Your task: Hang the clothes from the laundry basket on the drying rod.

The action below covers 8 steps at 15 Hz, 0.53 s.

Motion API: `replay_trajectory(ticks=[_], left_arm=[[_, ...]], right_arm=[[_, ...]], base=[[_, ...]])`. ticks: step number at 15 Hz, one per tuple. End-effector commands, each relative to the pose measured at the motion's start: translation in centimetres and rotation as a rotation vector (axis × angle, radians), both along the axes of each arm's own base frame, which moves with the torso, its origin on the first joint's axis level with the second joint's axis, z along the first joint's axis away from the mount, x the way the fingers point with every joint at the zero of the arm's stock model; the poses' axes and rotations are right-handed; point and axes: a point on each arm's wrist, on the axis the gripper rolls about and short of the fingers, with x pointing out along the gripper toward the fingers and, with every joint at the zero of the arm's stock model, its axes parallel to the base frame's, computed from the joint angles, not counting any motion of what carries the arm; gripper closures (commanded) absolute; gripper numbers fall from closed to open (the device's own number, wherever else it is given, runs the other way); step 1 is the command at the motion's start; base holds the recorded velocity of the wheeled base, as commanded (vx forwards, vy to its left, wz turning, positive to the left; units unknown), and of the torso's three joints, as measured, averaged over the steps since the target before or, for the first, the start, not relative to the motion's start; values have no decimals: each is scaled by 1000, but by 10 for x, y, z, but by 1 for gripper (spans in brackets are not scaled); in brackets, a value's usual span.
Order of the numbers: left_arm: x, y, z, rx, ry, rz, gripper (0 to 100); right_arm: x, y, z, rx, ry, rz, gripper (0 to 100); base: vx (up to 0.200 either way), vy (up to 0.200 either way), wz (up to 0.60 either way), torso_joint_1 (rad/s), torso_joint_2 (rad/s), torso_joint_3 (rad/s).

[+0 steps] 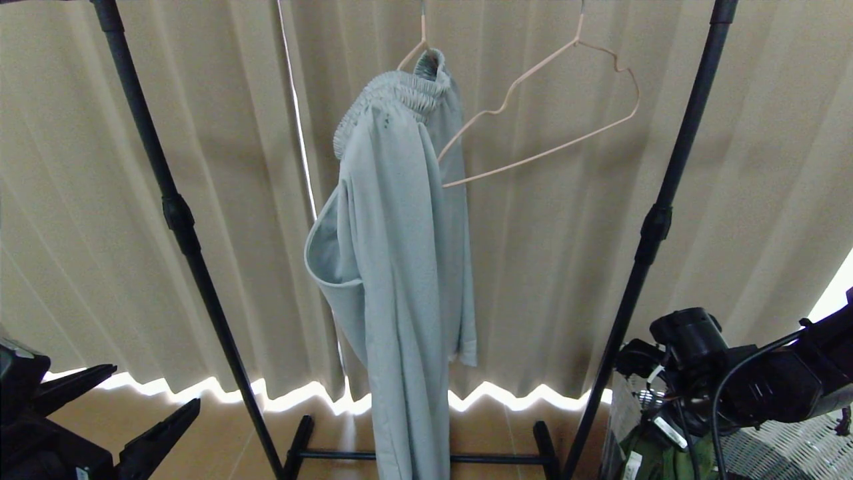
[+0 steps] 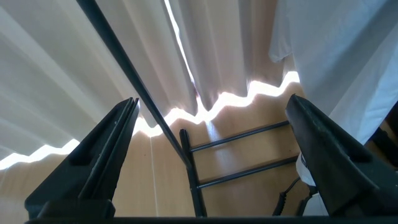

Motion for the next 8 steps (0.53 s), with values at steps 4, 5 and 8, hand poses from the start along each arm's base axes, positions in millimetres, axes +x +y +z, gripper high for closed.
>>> replay_trajectory(ticks=[4, 5, 8], left_arm=[[0, 0, 0, 0, 0, 1, 0], [0, 0, 0, 0, -2, 1, 0], [0, 0, 0, 0, 0, 1, 0]], right_arm=[[-2, 0, 2, -5, -6, -4, 100], [-4, -1, 2, -5, -6, -4, 100], [-10, -1, 18, 11, -66, -7, 100]], base=[[0, 0, 0, 0, 0, 0], [0, 0, 0, 0, 0, 0], [0, 0, 0, 0, 0, 0]])
